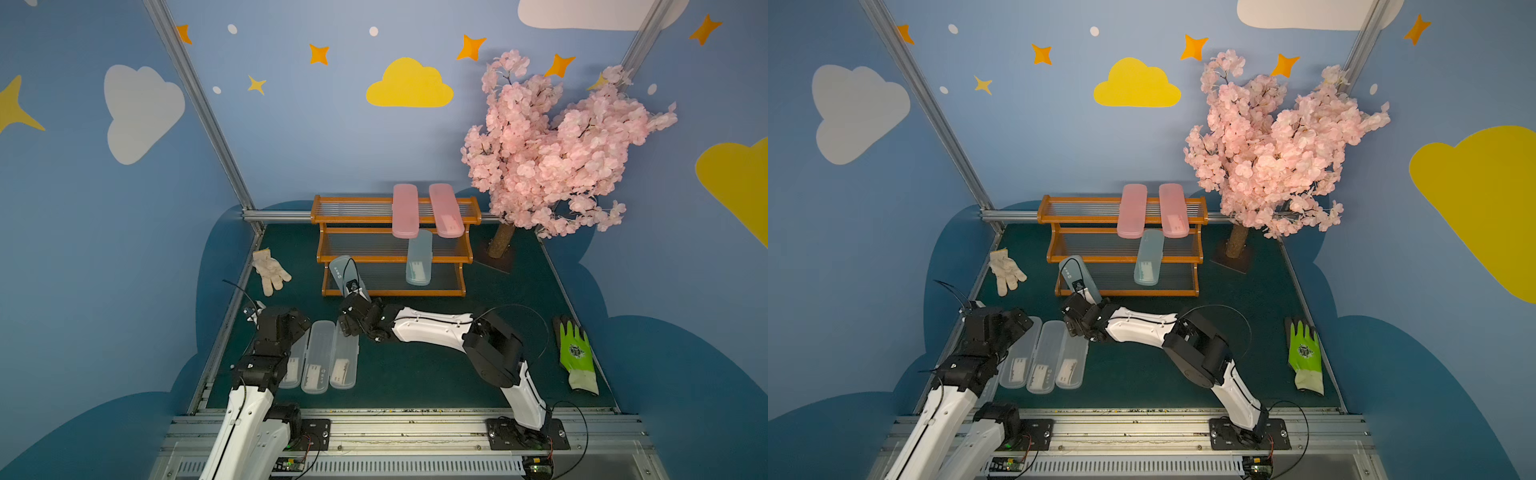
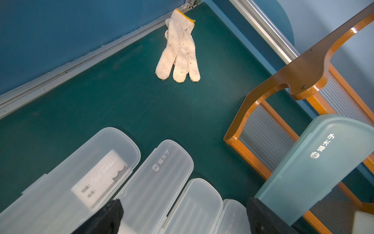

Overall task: Place the pencil cases on the shelf according to color
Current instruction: Place the pencil case at the center of the board.

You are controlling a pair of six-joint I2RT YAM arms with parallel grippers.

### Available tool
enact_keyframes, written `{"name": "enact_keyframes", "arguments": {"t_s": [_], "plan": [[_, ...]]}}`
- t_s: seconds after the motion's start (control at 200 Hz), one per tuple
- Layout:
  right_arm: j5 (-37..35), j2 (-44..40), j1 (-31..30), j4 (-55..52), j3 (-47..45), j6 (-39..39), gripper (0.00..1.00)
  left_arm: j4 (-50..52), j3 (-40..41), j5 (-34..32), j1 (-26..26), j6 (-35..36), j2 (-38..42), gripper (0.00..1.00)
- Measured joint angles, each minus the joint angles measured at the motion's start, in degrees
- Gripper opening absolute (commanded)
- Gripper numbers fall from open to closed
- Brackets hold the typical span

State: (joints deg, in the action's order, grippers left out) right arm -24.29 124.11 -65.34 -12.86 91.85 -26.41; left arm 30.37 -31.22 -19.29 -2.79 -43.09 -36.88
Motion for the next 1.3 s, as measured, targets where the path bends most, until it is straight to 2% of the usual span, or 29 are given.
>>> {"name": "enact_keyframes", "arguments": {"t_s": [0.511,0.786,0.931,1.001,1.297], "plan": [[-3.5,8.3,1.5,4.3,5.4,3.6,0.97,-1.5,1.9,0.9,0.0,0.1,-0.8,1.0],[-1.3,8.5,1.5,8.1,5.4,8.0,0.82,-3.2,2.5,1.3,0.0,0.7,-0.7,1.0],[-1.4,8.1,1.1,10.7,4.3,9.9,0.59,-3.5,2.5,1.3,0.0,1.4,-0.6,1.0],[-2.3,7.1,0.8,12.3,3.1,10.8,0.51,-3.5,2.5,1.3,0.0,1.7,-0.4,1.0],[-5.2,2.9,0.1,15.9,-3.0,13.2,0.4,-3.4,2.5,1.3,0.0,2.4,0.7,1.0]]}}
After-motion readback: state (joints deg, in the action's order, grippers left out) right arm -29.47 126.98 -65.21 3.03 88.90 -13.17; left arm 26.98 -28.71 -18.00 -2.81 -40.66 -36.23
